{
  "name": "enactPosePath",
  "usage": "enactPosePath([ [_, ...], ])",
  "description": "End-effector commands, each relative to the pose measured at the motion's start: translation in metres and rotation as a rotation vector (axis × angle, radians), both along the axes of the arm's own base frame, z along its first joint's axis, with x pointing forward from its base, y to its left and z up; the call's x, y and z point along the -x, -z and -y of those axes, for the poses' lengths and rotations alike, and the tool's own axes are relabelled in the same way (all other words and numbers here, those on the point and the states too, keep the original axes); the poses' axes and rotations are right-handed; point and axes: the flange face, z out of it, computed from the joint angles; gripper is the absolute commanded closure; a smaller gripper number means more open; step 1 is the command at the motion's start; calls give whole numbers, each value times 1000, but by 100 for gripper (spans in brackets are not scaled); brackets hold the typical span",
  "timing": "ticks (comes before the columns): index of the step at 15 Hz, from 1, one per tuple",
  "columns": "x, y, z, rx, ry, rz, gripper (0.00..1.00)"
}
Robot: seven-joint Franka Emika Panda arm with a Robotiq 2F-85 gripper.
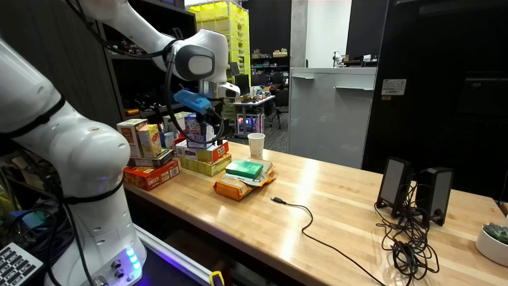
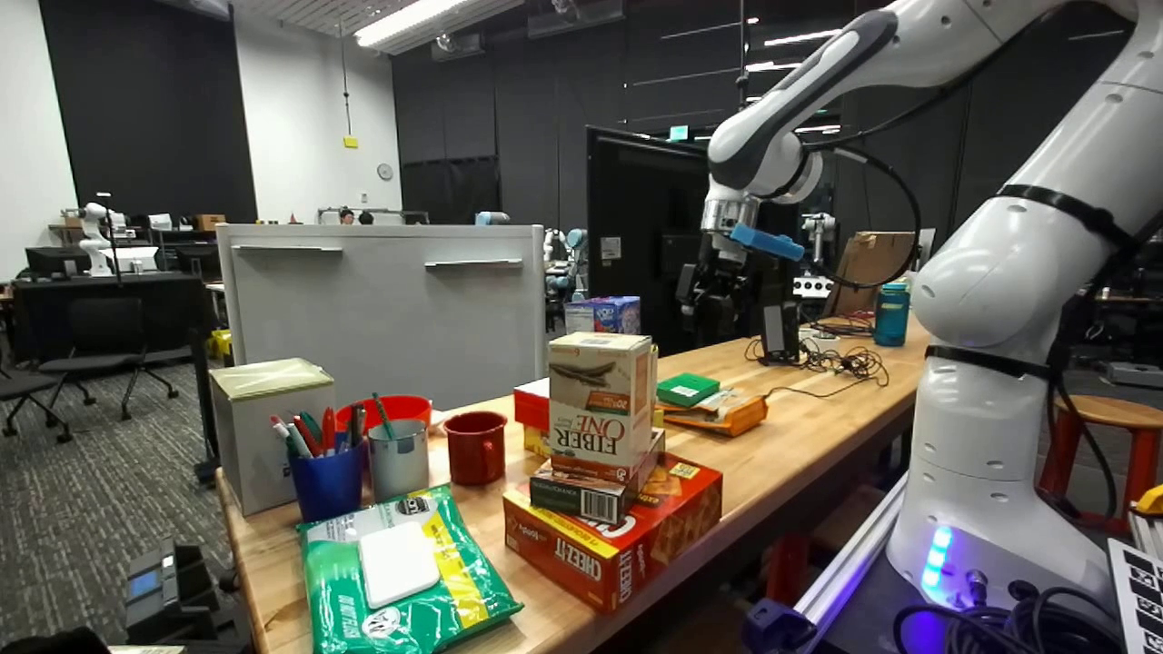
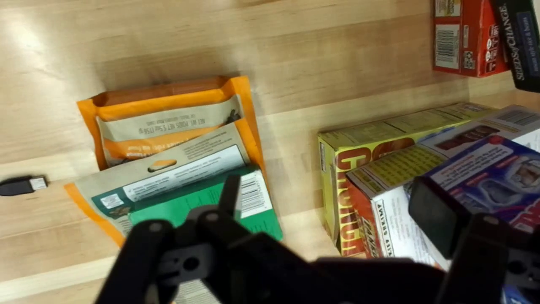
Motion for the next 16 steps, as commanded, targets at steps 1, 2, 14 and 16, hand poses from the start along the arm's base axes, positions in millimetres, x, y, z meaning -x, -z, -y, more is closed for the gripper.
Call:
enactPosePath([
  [1,-3,6,29,-36,-9,-1,0],
  [2,-3,9,36,-35,-6,-4,0],
  [14,-24,54,8,196,-74,-7,0],
  [16,-28,56,4,214,-44,-11,0],
])
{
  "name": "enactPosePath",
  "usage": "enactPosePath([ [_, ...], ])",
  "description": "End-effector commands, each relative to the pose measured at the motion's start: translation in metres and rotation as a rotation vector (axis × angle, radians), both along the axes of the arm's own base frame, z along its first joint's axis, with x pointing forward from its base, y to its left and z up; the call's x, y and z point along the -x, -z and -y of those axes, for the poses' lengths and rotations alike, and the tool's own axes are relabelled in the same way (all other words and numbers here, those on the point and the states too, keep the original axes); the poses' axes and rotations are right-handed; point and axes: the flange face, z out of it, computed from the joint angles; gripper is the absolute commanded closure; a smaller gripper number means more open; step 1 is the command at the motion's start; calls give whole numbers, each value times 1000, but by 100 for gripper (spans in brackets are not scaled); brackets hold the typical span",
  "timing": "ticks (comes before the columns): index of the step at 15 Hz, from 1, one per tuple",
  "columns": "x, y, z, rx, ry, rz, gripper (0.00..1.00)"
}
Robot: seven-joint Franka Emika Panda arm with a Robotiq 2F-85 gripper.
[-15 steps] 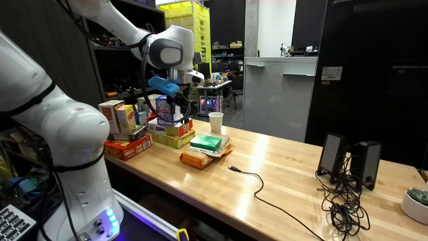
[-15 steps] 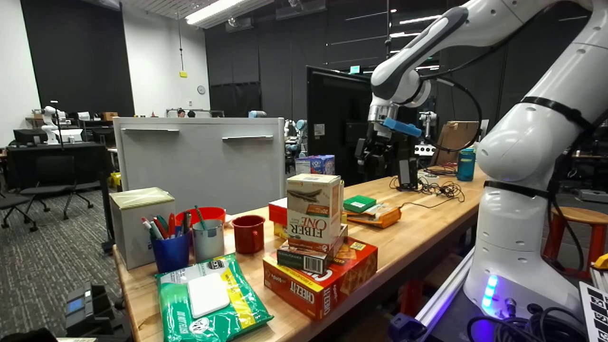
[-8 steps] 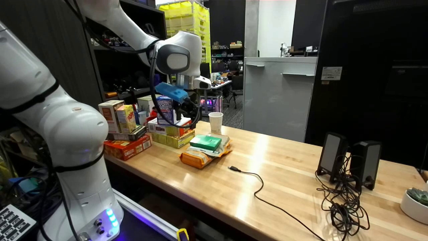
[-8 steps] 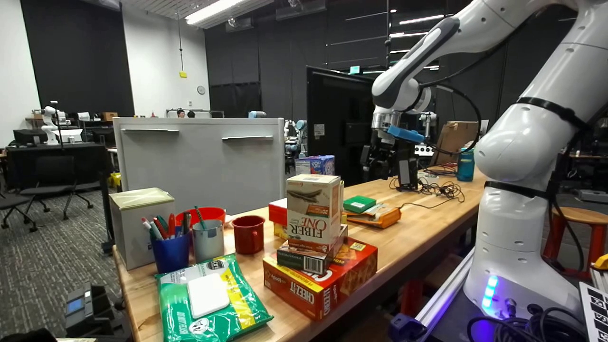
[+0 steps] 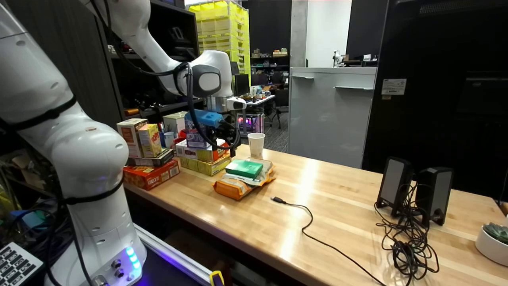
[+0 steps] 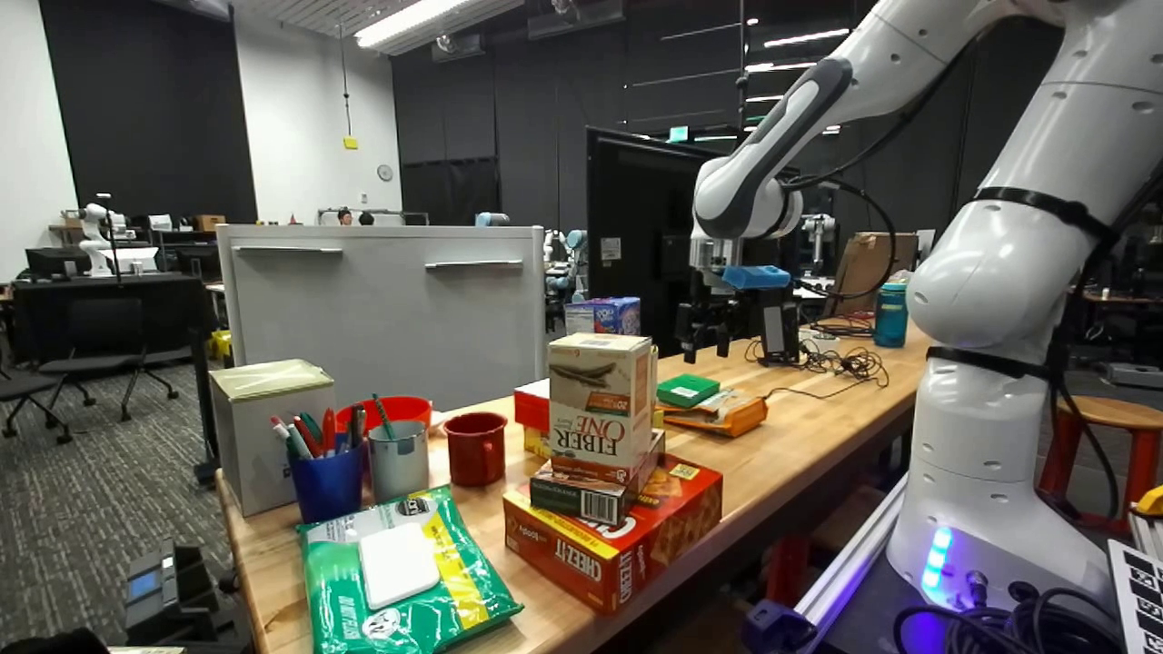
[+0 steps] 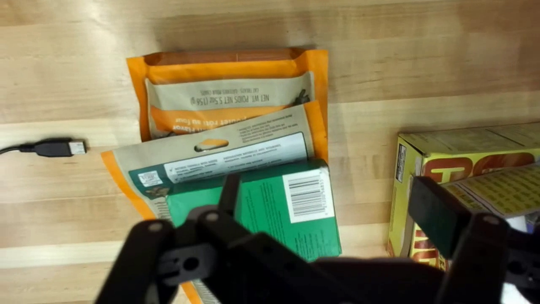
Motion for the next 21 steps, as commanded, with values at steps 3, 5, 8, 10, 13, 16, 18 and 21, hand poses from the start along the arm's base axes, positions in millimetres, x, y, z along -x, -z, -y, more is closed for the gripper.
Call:
enactPosePath([
  [3,-13,2,-13,29,149,23,0],
  [5,-21,3,-21,23,235,33,0],
  [8,-31,8,-33,26,350,30,0],
  [10,-37,14,-37,25,450,22,0],
  [13,-41,23,-35,20,591,0,0],
  [16,-42,25,-21,15,701,-7,0],
  [18,-41,24,-9,12,761,-10,0],
  [21,-40,22,8,9,838,-5,0],
])
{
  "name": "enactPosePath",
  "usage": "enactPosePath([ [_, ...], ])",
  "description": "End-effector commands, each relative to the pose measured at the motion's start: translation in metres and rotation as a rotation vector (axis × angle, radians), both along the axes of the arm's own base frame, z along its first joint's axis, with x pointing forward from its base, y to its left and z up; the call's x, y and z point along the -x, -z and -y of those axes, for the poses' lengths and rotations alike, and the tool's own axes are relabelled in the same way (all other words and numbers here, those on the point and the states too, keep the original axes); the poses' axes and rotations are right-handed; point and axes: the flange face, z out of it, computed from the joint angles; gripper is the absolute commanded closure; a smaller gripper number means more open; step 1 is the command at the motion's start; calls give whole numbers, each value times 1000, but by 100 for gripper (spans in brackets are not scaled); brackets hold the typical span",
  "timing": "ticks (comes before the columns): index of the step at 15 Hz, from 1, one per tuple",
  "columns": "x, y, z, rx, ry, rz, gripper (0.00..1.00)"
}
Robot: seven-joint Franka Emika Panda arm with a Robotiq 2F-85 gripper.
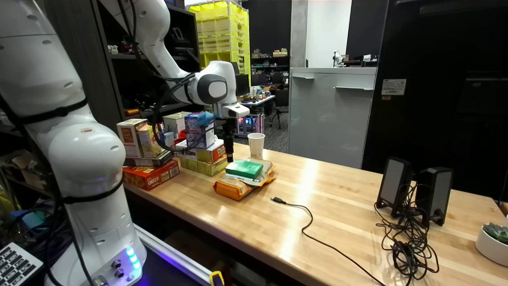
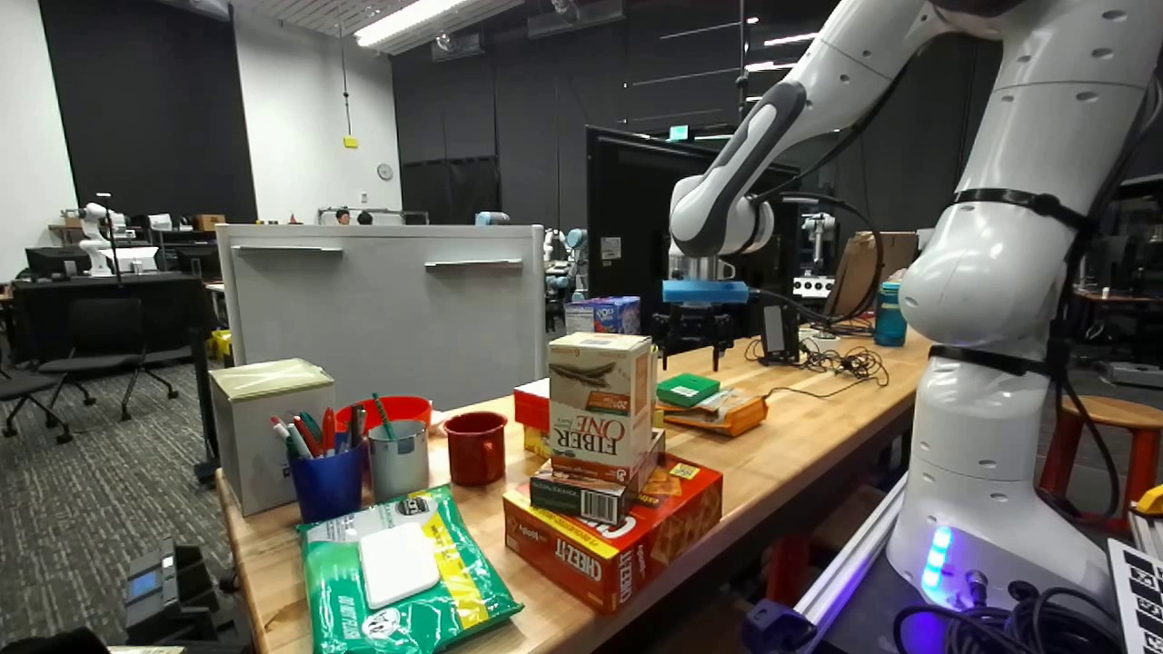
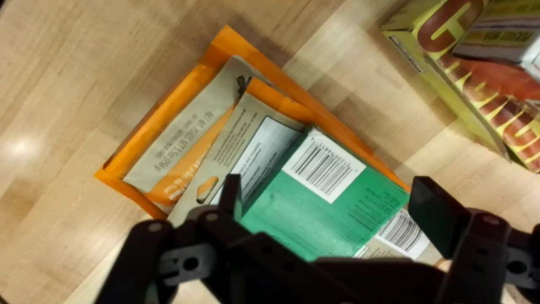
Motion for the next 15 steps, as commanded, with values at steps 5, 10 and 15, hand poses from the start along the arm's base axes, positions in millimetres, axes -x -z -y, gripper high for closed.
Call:
enactPosePath([
  [5,-4,3,17,-6,190,-10,0],
  [10,-14,13,10,-24,316,-21,0],
  [15,-26,13,7,-32,381,-17,0],
])
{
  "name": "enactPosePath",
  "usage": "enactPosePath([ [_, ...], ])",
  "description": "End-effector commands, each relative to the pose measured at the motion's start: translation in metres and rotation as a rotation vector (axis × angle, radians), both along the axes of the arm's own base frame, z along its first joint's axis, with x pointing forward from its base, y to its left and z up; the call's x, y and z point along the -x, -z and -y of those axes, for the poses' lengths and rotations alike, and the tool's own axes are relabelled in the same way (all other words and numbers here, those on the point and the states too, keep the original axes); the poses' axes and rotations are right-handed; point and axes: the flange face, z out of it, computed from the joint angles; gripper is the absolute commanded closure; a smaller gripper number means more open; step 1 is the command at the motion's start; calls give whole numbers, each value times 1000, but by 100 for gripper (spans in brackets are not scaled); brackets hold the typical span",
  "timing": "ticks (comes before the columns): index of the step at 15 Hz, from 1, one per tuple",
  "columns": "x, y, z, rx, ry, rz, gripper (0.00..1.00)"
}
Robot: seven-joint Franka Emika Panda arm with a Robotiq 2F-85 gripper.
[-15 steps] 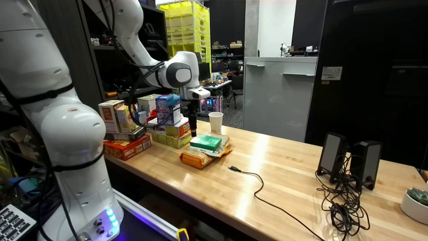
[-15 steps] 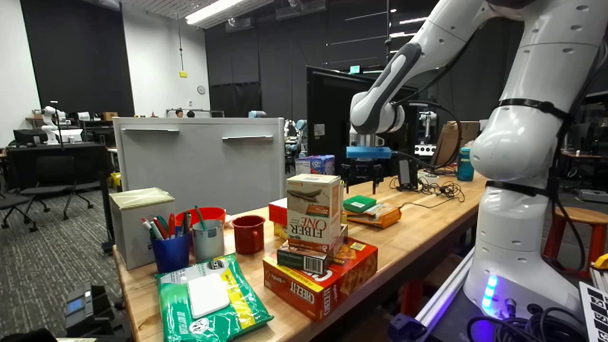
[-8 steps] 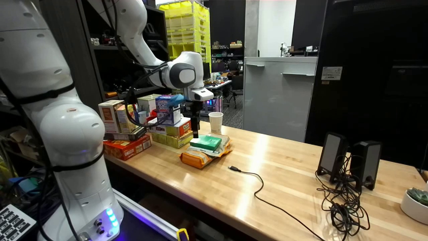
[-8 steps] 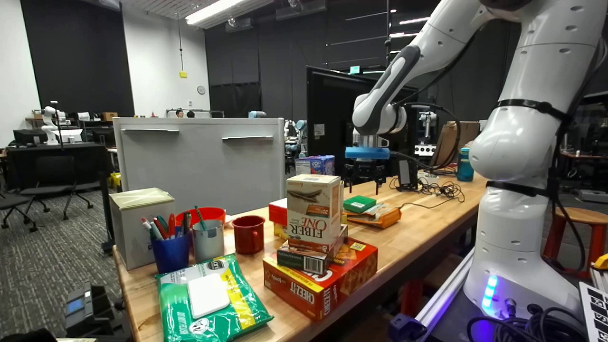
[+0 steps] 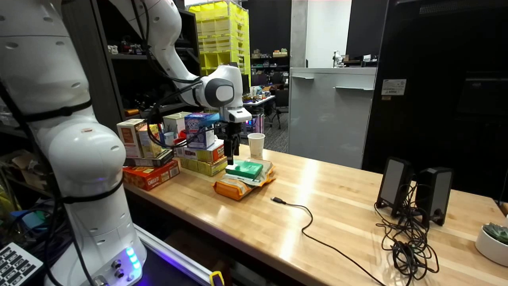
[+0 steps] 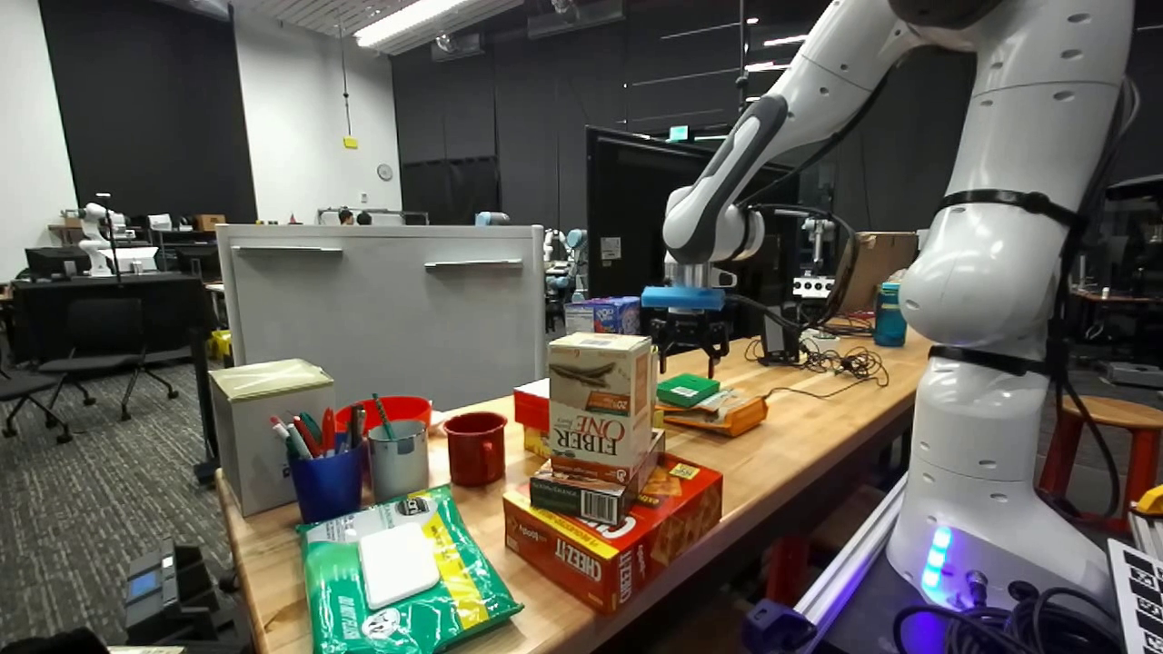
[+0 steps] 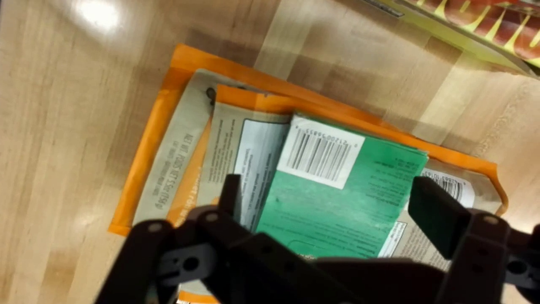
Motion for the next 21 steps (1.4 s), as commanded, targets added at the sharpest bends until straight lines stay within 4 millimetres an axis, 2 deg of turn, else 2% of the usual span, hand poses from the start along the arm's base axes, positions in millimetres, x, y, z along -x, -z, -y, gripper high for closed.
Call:
enactPosePath([
  [1,-12,0,-4,-15,55,3,0],
  [13,-33,20,-1,-19,139,-31,0],
  [21,-26,29,8,-19,182,-64,0],
])
